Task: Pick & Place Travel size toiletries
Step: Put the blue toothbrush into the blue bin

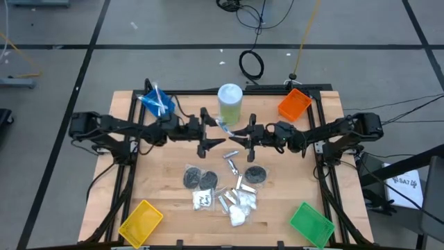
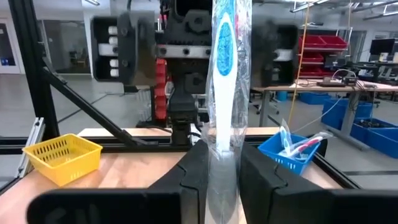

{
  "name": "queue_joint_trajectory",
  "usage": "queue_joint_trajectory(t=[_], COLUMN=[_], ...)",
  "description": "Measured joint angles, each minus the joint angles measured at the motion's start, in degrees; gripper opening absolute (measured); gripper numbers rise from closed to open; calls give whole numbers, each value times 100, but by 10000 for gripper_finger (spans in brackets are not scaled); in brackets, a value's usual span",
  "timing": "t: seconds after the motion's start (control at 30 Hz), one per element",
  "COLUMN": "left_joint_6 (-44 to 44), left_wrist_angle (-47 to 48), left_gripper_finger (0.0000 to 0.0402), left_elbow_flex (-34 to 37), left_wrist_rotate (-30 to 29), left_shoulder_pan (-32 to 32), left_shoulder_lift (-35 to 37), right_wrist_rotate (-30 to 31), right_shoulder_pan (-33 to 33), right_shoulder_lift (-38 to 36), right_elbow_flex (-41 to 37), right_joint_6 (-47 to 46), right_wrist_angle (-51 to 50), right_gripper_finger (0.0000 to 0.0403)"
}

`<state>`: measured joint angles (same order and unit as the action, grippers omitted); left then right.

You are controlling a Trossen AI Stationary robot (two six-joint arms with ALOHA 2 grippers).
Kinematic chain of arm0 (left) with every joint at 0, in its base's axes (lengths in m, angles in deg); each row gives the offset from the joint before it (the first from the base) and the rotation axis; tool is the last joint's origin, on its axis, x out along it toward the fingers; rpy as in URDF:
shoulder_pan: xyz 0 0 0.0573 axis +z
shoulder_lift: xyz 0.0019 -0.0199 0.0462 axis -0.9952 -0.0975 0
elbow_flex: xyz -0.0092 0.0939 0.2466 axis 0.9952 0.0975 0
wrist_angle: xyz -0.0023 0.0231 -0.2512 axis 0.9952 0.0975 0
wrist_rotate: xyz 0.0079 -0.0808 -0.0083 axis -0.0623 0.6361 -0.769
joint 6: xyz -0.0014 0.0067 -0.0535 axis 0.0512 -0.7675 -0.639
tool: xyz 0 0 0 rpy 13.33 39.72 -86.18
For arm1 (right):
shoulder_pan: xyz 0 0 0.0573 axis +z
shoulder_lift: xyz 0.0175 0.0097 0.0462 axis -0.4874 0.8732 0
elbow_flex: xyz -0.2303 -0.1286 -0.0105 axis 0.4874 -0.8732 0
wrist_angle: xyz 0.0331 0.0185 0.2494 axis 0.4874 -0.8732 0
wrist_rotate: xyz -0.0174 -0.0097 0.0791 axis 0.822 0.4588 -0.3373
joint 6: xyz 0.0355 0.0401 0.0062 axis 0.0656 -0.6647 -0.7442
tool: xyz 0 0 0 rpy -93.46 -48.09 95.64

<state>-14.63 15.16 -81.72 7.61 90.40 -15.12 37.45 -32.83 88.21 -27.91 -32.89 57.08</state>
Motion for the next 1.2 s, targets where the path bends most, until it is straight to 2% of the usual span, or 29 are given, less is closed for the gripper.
queue_joint_trajectory(t=[0.2, 0.5, 0.63, 0.87, 0.93, 1.03, 1.2], left_joint_6=[39, 179, 179, 212, 214, 243, 470], left_wrist_angle=[46, 65, 155, 171, 198, 375, 1276], left_gripper_finger=[285, 278, 223, 33, 26, 39, 27], left_elbow_flex=[-338, -349, -349, -347, -347, -336, -348], left_wrist_rotate=[0, -2, 2, 64, 90, 42, -570], left_shoulder_pan=[-2, 0, 3, -4, -2, 9, 38], left_shoulder_lift=[-304, -295, -295, -295, -265, -117, 517], right_wrist_rotate=[-156, -148, -144, -97, -97, -96, -102], right_shoulder_pan=[89, 151, 151, 146, 146, 148, 141], right_shoulder_lift=[-2, -21, -21, -21, -25, -35, -179], right_elbow_flex=[2, 2, 2, 2, 2, 15, 4], right_joint_6=[18, 151, 151, 129, 125, 114, -18], right_wrist_angle=[92, 71, 58, 1, -64, -317, -787], right_gripper_finger=[52, 52, 52, 61, 76, 110, 181])
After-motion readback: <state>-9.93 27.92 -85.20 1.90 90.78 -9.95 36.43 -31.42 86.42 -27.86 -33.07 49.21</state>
